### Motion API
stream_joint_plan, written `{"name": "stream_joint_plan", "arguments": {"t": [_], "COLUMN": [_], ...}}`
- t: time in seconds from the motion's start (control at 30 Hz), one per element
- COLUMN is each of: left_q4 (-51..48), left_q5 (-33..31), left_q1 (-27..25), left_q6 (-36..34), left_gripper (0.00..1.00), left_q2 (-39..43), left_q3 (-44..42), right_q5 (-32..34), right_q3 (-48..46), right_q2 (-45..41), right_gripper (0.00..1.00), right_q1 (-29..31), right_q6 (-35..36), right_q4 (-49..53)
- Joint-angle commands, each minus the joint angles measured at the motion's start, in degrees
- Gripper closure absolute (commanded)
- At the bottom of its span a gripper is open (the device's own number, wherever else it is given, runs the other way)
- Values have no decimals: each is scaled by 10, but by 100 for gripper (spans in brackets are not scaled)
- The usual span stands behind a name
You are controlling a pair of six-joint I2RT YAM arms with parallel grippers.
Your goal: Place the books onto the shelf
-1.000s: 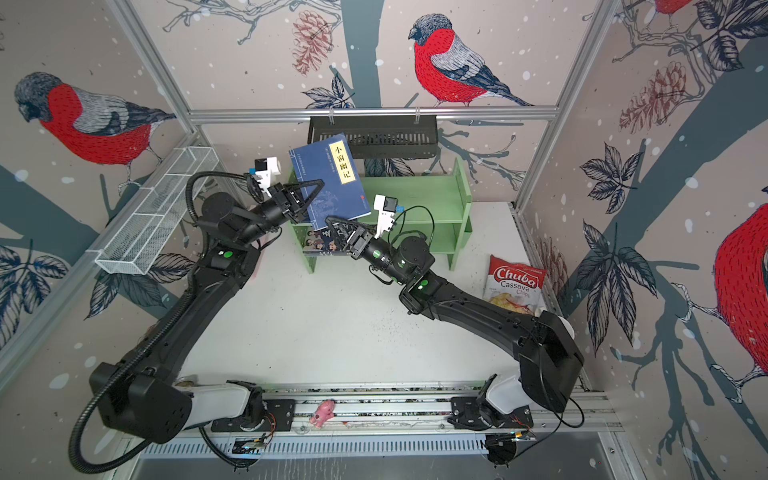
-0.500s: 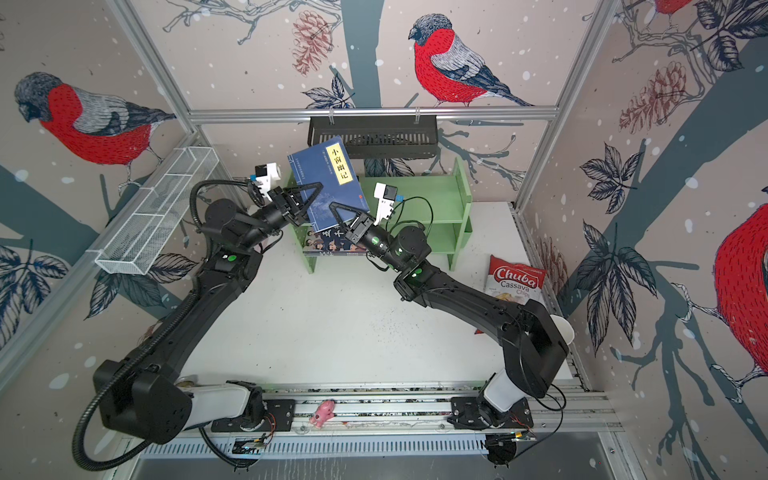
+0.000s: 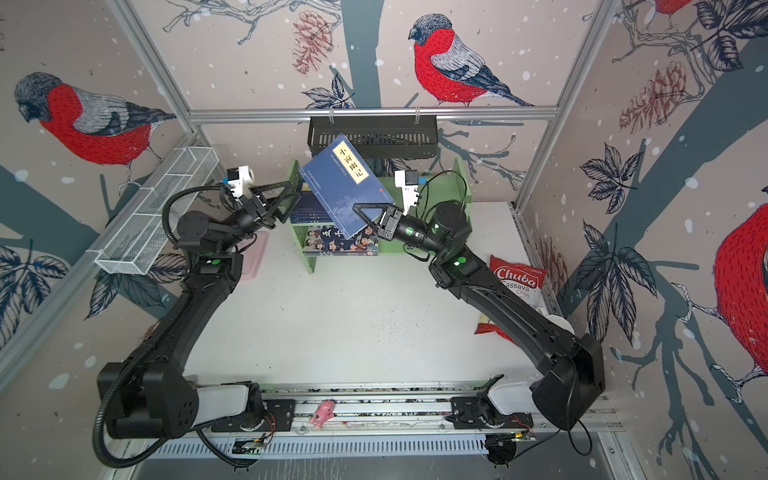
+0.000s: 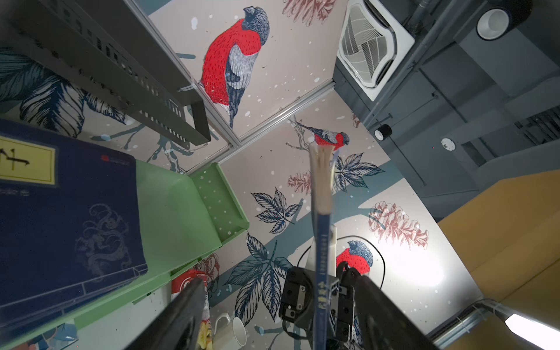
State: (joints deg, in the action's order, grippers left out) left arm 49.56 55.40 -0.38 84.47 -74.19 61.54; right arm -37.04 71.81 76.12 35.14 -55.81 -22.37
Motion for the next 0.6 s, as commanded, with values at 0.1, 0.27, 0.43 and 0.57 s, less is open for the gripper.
{"name": "stream_joint_plan", "arguments": {"t": [0.1, 0.27, 0.43, 0.57], "left_q4": [144, 91, 88, 124], "left_q5": [42, 70, 96, 116], "left_q1": [2, -15, -44, -51], "left_q6": [24, -28, -46, -19], "left_gripper": [21, 23, 26, 26], "left_q2": [6, -1, -6, -9], "left_q3": [4, 14, 23, 27], "right_q5": [-150, -200, -235, -261], "right_q3": [11, 35, 42, 63], "right_q2": [-41, -40, -66, -62], "right_gripper": [99, 99, 99, 99], "right_q1": [-46, -47, -45, -42], "right_q6": [59, 88, 107, 135], "right_q4": [113, 155, 173, 222]}}
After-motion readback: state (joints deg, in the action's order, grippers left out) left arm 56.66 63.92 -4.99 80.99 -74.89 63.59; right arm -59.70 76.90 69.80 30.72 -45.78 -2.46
